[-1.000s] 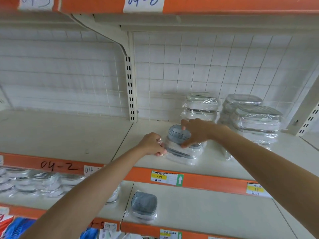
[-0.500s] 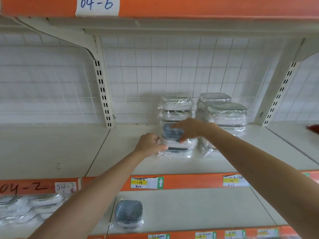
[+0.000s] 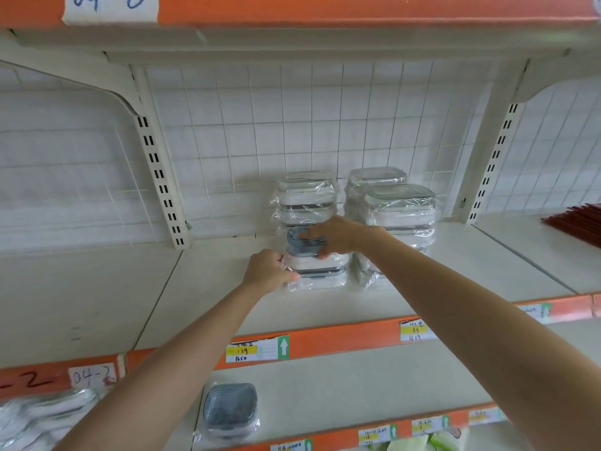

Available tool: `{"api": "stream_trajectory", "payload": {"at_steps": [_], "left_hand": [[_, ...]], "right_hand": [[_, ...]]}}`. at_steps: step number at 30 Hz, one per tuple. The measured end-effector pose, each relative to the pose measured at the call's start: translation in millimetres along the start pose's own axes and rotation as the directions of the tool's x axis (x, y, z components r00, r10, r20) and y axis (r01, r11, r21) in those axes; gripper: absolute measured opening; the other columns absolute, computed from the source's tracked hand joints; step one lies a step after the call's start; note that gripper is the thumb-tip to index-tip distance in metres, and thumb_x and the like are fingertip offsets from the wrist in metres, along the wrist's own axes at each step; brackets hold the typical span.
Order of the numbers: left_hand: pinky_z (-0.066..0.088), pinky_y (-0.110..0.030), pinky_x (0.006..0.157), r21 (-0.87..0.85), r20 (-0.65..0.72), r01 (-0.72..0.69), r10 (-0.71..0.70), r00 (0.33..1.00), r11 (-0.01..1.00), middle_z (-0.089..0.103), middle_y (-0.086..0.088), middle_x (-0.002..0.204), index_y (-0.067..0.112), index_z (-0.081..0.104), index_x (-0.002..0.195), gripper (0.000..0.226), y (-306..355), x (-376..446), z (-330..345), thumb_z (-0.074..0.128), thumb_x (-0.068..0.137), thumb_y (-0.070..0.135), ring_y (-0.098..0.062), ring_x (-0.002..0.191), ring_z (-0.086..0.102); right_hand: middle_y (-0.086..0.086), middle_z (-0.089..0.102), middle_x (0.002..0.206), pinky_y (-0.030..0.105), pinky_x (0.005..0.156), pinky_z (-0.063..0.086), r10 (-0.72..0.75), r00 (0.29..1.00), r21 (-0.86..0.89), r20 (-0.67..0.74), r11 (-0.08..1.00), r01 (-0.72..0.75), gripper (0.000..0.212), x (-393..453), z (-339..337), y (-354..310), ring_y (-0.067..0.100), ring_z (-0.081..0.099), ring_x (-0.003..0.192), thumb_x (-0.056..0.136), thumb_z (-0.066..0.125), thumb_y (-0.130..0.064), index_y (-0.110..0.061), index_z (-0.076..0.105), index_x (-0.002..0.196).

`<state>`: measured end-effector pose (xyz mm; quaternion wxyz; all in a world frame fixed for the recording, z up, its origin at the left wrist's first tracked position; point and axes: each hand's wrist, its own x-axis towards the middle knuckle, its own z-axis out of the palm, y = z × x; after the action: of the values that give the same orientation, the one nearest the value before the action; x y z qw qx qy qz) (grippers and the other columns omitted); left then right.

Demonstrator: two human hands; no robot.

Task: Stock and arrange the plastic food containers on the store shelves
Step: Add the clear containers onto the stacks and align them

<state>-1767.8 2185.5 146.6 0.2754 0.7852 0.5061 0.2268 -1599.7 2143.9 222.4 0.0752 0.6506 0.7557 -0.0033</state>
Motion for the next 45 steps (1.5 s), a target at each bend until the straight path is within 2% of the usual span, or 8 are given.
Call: {"api": "stream_trajectory", "payload": {"at_steps": [5, 18, 24, 27, 31, 34, 40, 45], "left_hand": [[0.036, -0.024, 0.055, 0.059, 0.02, -0.017, 0.016, 1.0, 0.998, 0.055, -0.005, 0.072, 0.012, 0.048, 0.063, 0.031, 6, -3, 0, 0.079, 0.065, 0.014, -0.02, 0.069, 0.052], [0.035, -0.025, 0.063, 0.076, 0.101, -0.037, 0.029, 0.994, 0.996, 0.055, -0.008, 0.08, -0.007, 0.064, 0.094, 0.034, 3, -11, -11, 0.075, 0.067, 0.01, -0.02, 0.073, 0.048], [0.031, -0.025, 0.055, 0.134, 0.1, -0.029, 0.015, 0.995, 0.991, 0.052, -0.006, 0.074, 0.003, 0.058, 0.08, 0.017, 9, -20, -13, 0.07, 0.07, 0.01, -0.02, 0.069, 0.047], [0.039, -0.025, 0.064, 0.194, 0.133, -0.089, 0.064, 0.989, 0.977, 0.059, -0.003, 0.084, 0.003, 0.064, 0.097, 0.02, 12, -27, -16, 0.064, 0.08, 0.012, -0.021, 0.082, 0.055], [0.047, -0.031, 0.085, 0.364, 0.266, -0.24, 0.147, 0.953, 0.9, 0.064, -0.007, 0.109, 0.009, 0.059, 0.115, 0.028, 4, -49, -36, 0.059, 0.088, 0.018, -0.025, 0.104, 0.058], [0.045, -0.032, 0.092, 0.471, 0.272, -0.277, 0.161, 0.949, 0.837, 0.061, -0.007, 0.12, 0.013, 0.057, 0.123, 0.034, -9, -66, -58, 0.057, 0.09, 0.024, -0.023, 0.112, 0.055], [0.044, -0.034, 0.082, 0.62, 0.215, -0.266, 0.166, 0.962, 0.738, 0.056, -0.007, 0.114, 0.012, 0.058, 0.11, 0.024, -50, -119, -99, 0.05, 0.091, 0.025, -0.026, 0.106, 0.055], [0.044, -0.033, 0.07, 0.53, 0.121, -0.222, 0.186, 0.975, 0.819, 0.064, -0.007, 0.094, 0.013, 0.058, 0.088, 0.011, -106, -175, -105, 0.048, 0.09, 0.017, -0.027, 0.088, 0.062]], "right_hand": [[0.005, 0.046, 0.142, 0.023, 0.097, 0.03, 0.006, 0.999, 0.039, -0.032, 0.999, -0.004, 0.067, -6, 3, 0, 0.025, 0.044, 0.124, 0.089, 0.063, -0.03, -0.033, 0.029, 0.146], [0.004, 0.049, 0.137, 0.033, 0.097, 0.04, -0.028, 1.0, -0.074, -0.005, 0.997, 0.027, 0.068, -1, 3, -3, 0.027, 0.046, 0.122, 0.088, 0.064, -0.031, -0.03, 0.03, 0.146], [0.007, 0.042, 0.133, 0.038, 0.093, 0.045, 0.025, 0.992, -0.024, -0.124, 0.999, -0.028, 0.053, -15, 10, -14, 0.026, 0.04, 0.125, 0.091, 0.059, -0.025, -0.027, 0.04, 0.14], [0.006, 0.044, 0.125, 0.034, 0.081, 0.042, 0.065, 0.967, -0.042, -0.246, 0.996, -0.078, 0.041, -24, 15, -23, 0.025, 0.041, 0.121, 0.091, 0.055, -0.012, -0.018, 0.048, 0.131], [0.007, 0.045, 0.126, 0.038, 0.097, 0.04, 0.097, 0.955, -0.039, -0.282, 0.993, -0.112, 0.04, -33, 15, -45, 0.025, 0.039, 0.122, 0.087, 0.05, -0.004, -0.011, 0.051, 0.126], [0.007, 0.043, 0.131, 0.038, 0.099, 0.036, 0.001, 0.956, -0.077, -0.294, 0.997, -0.025, 0.044, -34, 9, -75, 0.024, 0.036, 0.126, 0.088, 0.053, -0.014, -0.014, 0.046, 0.131], [0.006, 0.047, 0.129, 0.038, 0.096, 0.037, -0.225, 0.957, -0.147, -0.182, 0.969, 0.2, 0.044, -40, 15, -164, 0.024, 0.042, 0.122, 0.091, 0.049, -0.023, -0.014, 0.042, 0.134], [0.003, 0.056, 0.121, 0.033, 0.089, 0.037, -0.331, 0.935, -0.088, -0.126, 0.943, 0.322, 0.036, -52, 56, -229, 0.022, 0.051, 0.115, 0.09, 0.048, -0.02, -0.016, 0.049, 0.126]]}}
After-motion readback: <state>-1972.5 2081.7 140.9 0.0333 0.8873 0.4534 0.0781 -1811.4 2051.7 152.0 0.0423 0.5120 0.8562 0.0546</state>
